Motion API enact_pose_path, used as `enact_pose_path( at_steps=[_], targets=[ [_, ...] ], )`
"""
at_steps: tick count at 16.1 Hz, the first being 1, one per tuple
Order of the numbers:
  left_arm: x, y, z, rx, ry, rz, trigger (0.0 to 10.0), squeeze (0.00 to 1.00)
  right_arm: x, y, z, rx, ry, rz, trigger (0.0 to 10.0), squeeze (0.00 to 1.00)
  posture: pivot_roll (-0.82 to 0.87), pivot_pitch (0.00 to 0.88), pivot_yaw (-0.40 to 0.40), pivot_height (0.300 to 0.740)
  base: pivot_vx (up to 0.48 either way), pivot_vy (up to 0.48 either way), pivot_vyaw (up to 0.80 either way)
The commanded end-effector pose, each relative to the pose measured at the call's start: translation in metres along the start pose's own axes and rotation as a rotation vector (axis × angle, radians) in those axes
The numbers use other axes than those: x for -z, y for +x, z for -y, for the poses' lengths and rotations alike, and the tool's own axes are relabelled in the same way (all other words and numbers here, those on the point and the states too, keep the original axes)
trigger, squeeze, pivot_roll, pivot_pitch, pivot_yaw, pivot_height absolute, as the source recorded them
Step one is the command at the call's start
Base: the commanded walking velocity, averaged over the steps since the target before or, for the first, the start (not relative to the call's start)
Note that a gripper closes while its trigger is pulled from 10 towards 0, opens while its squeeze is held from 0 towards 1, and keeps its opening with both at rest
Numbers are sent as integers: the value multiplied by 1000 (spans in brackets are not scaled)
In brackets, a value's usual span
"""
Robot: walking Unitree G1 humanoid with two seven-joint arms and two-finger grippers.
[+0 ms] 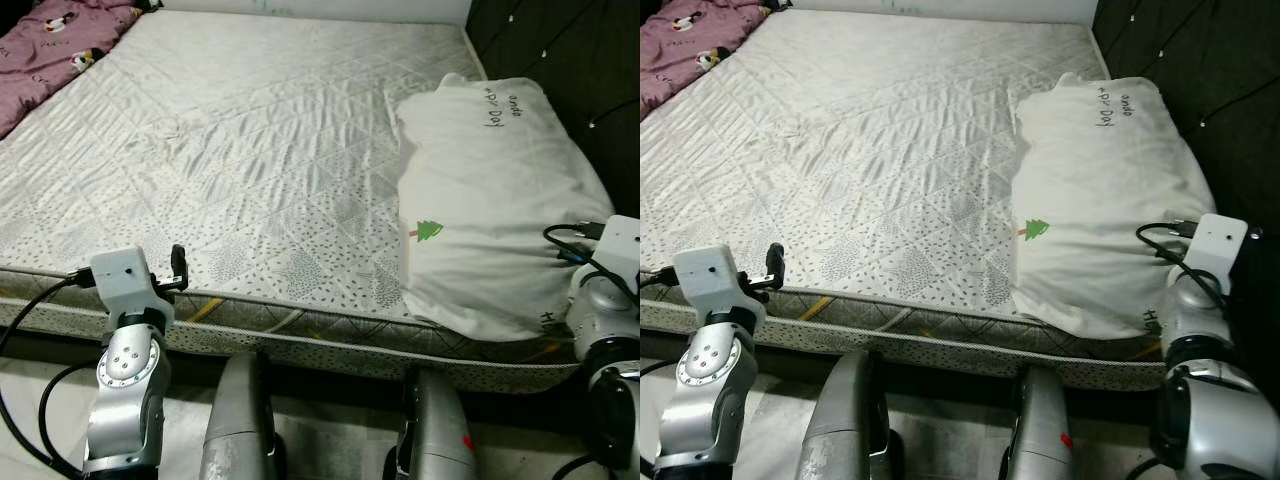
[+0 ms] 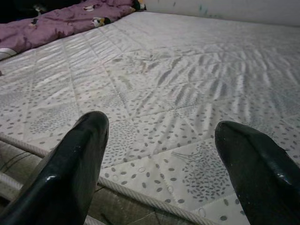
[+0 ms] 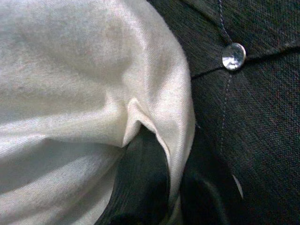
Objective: Clean up the room
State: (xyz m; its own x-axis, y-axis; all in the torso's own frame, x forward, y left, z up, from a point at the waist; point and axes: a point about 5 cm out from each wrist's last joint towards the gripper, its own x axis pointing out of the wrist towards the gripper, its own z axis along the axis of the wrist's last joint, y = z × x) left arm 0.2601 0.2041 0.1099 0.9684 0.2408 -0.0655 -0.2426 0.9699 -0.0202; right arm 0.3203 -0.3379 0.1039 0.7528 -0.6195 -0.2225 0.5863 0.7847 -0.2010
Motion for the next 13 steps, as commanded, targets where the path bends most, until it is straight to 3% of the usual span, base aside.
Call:
enact_pose_path(
  at_steps=[1, 2, 3, 4, 7, 8, 11, 13],
  targets=[
    [-1, 2, -1, -6, 15, 11, 10000, 0, 7, -4, -10, -26, -22, -8, 10000, 0, 120, 0, 14, 548, 0, 0, 0],
    [-1, 3, -1, -8, 15, 11, 10000, 0, 7, -4, -14, -39, -25, -7, 10000, 0, 120, 0, 13, 548, 0, 0, 0],
    [0, 3, 0, -8, 13, 9, 10000, 0, 6, -5, -17, -55, -17, -4, 10000, 890, 119, 0, 12, 548, 0, 0, 0],
    [0, 3, 2, -6, 12, 9, 10000, 0, 2, -5, -20, -71, -22, 12, 10000, 1000, 119, 0, 10, 548, 0, 0, 0],
    [0, 5, 2, -6, 13, 9, 10000, 0, -28, -2, -23, -39, -31, 150, 10000, 1000, 125, 0, 8, 548, 0, 0, 0],
    [0, 8, 1, -13, 13, 8, 10000, 0, -52, -4, -36, -60, -46, 267, 10000, 1000, 121, 0, 11, 548, 0, 0, 0],
    [-3, 12, 6, -3, 4, 24, 10000, 0, -51, -15, -63, -145, -50, 296, 10000, 1000, 117, 0, 4, 548, 0, 0, 0],
    [-4, 15, 7, -10, -8, 30, 10000, 0, -26, -27, -83, -232, -83, 256, 10000, 1000, 106, 0, -8, 548, 0, 0, 0]
  ],
)
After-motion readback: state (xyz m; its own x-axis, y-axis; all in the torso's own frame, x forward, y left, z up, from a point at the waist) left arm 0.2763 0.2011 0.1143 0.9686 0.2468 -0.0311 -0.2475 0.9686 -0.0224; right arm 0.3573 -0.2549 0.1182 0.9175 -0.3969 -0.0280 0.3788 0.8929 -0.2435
